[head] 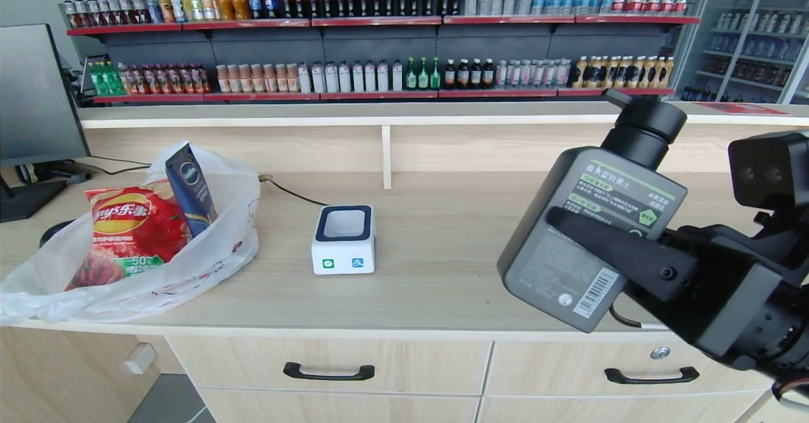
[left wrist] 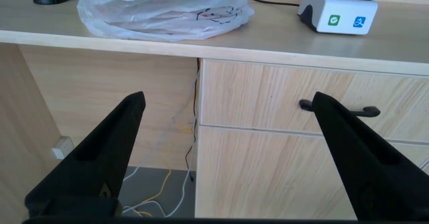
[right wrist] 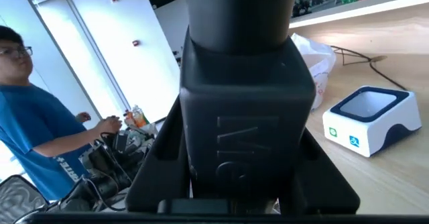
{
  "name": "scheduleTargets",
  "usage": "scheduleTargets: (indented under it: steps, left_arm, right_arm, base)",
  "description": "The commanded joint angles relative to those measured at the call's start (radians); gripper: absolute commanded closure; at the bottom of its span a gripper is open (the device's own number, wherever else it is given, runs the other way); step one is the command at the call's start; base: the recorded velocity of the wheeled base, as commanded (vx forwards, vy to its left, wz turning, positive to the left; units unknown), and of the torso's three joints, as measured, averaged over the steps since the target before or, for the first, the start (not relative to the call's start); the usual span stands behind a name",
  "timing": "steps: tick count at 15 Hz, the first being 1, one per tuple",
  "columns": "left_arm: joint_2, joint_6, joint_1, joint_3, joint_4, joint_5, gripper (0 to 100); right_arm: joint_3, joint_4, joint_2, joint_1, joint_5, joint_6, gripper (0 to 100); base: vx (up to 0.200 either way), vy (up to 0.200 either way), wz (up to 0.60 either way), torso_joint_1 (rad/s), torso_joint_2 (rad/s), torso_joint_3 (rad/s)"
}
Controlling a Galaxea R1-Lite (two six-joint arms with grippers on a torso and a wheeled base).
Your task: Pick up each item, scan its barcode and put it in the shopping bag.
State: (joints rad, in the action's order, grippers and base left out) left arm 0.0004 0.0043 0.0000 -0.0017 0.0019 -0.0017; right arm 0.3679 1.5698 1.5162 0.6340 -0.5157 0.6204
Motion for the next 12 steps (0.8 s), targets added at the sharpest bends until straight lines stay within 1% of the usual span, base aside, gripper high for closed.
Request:
scheduleTargets:
  steps: [1, 4, 6, 12]
  left_arm:
    - [0.000, 0.000, 0.000, 0.002, 0.000, 0.000, 0]
    - [0.000, 0.000, 0.000, 0.002, 0.000, 0.000, 0]
    - [0.000, 0.000, 0.000, 0.000, 0.000, 0.000, 0]
    - [0.000, 0.000, 0.000, 0.000, 0.000, 0.000, 0]
  right_arm:
    - [0.000, 0.001, 0.004, 0.003, -0.001, -0.001, 100]
    - [-0.037, 0.001, -0.013, 0.015, -0.001, 0.002, 100]
    - [-0.037, 0.001, -0.019, 0.038, -0.001, -0.001, 100]
    - [-0.038, 0.001, -0.024, 0.039, -0.001, -0.002, 100]
  base:
    - [0.000, 0.000, 0.00, 0.000, 0.00, 0.000]
    - [0.000, 0.000, 0.00, 0.000, 0.00, 0.000]
    - [0.000, 0.000, 0.00, 0.000, 0.00, 0.000]
    - [0.000, 0.000, 0.00, 0.000, 0.00, 0.000]
